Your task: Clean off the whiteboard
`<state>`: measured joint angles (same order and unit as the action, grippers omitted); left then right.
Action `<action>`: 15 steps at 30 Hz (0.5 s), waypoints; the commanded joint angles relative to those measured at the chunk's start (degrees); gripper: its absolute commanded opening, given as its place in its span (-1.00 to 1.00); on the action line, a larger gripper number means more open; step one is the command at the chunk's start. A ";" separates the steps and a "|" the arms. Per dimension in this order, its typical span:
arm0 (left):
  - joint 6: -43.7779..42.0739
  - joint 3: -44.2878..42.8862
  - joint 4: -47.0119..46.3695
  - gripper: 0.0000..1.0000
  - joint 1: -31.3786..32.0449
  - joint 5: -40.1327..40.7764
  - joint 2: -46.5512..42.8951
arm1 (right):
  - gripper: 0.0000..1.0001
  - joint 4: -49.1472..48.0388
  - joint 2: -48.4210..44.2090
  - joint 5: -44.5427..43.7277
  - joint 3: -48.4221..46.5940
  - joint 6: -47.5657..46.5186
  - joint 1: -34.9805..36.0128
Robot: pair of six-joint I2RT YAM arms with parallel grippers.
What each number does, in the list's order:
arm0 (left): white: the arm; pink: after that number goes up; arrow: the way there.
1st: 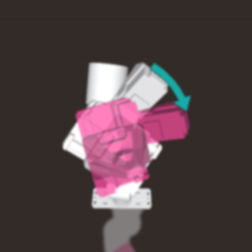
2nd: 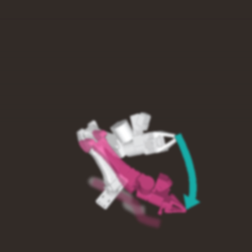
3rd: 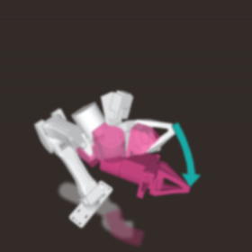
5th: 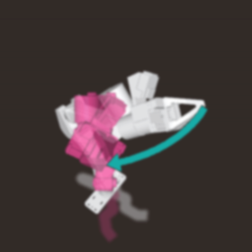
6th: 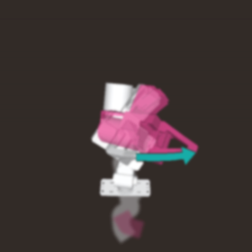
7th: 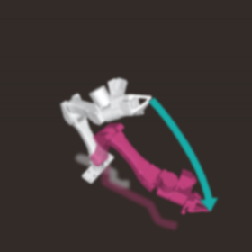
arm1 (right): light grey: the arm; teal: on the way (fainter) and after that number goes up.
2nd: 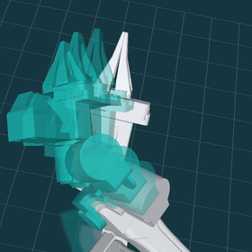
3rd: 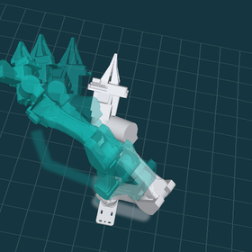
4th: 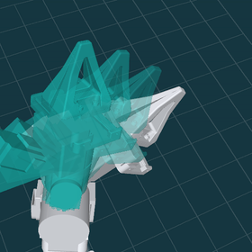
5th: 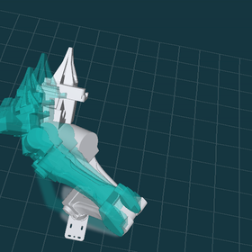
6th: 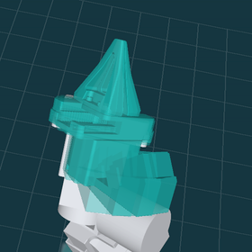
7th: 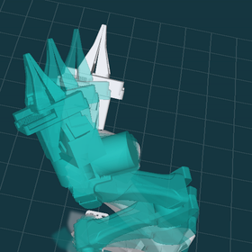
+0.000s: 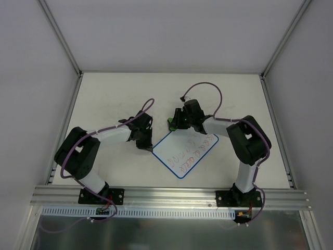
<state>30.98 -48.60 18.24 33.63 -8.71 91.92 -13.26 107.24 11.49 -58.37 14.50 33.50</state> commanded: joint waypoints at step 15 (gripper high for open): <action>-1.54 1.84 5.58 -1.00 -0.67 3.70 1.07 | -0.99 8.58 -3.08 -2.51 0.72 -2.19 5.61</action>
<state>30.98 -48.60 18.59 33.63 -8.69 91.79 -12.99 107.00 12.21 -58.28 14.48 38.26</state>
